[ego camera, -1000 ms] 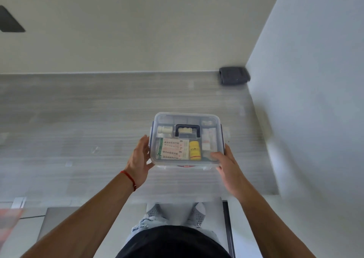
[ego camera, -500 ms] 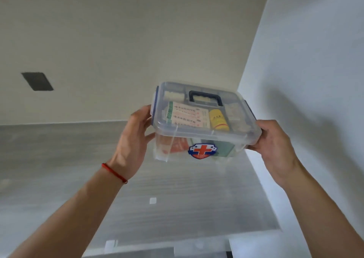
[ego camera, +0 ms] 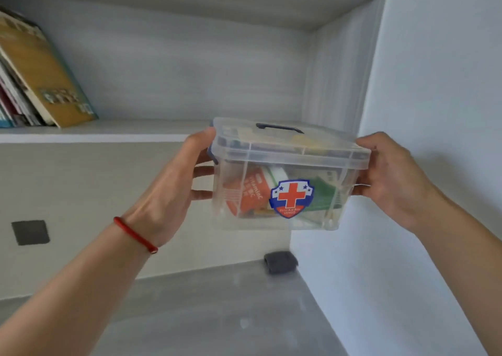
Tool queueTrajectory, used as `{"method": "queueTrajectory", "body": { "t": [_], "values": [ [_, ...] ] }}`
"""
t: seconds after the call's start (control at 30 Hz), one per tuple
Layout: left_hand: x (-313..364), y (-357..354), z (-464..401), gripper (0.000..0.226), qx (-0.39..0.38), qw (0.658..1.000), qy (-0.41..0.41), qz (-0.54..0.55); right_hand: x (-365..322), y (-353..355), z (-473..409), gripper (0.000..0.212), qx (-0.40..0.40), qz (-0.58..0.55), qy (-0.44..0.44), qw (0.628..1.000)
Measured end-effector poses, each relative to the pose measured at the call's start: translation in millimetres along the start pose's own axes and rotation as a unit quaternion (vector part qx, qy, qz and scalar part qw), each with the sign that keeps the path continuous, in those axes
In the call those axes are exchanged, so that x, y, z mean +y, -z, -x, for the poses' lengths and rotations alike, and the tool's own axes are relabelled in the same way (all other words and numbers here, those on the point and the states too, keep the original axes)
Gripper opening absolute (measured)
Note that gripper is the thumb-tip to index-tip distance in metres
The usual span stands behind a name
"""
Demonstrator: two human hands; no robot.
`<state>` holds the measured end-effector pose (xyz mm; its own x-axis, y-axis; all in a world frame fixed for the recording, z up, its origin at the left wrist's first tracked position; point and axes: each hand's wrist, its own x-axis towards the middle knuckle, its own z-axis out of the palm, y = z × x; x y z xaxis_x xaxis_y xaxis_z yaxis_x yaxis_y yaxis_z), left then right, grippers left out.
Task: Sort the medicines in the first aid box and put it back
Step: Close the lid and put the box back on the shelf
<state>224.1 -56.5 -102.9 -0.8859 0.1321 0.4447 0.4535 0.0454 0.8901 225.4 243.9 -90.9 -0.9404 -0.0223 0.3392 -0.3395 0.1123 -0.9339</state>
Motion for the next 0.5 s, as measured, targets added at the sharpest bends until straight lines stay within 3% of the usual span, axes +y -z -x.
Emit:
{"method": "queueTrajectory", "body": {
  "t": [0.23, 0.5],
  "values": [
    [59, 3, -85, 0.056, -0.015, 1.000, 0.026, 0.004, -74, 14, -72, 0.025, 0.054, 0.018, -0.004, 0.998],
    [38, -14, -210, 0.049, 0.021, 0.993, 0.094, 0.073, -65, 9, -201, 0.024, 0.104, -0.027, -0.048, 0.993]
  ]
}}
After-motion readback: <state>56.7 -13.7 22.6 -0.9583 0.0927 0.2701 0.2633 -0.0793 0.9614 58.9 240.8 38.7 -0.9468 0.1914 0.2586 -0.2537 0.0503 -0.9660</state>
